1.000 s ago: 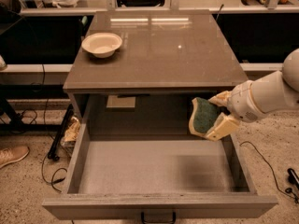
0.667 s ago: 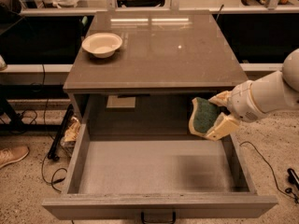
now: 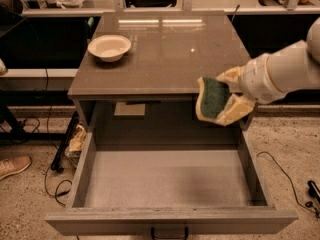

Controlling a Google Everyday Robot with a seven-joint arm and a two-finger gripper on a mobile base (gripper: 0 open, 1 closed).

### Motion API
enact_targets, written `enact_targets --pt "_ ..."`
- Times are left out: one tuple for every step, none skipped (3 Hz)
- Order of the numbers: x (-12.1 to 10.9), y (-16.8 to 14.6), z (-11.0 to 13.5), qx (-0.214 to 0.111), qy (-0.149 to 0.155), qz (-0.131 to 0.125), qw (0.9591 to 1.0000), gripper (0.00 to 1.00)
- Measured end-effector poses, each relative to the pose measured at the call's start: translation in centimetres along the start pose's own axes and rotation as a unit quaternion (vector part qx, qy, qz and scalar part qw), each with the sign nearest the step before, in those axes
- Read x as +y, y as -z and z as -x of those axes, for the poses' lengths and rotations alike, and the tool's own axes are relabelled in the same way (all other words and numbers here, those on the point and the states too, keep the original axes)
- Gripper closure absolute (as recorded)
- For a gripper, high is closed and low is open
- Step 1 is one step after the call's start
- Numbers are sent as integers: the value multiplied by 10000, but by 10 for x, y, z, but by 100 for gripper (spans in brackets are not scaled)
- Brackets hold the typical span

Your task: Pick sponge from top drawer and place on counter

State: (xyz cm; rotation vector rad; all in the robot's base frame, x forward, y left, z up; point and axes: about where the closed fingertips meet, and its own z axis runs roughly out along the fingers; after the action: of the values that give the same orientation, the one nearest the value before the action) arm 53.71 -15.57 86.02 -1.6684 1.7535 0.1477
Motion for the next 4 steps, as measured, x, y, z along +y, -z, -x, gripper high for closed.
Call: enact_targets --pt "-43 19 54 -193 455 -394 9980 100" --pt "-86 13 82 -350 413 -808 9953 100" --pt "-135 -1 84 -406 106 -1077 9933 100" --pt "-175 -16 72 -371 -269 -1199 9917 81"
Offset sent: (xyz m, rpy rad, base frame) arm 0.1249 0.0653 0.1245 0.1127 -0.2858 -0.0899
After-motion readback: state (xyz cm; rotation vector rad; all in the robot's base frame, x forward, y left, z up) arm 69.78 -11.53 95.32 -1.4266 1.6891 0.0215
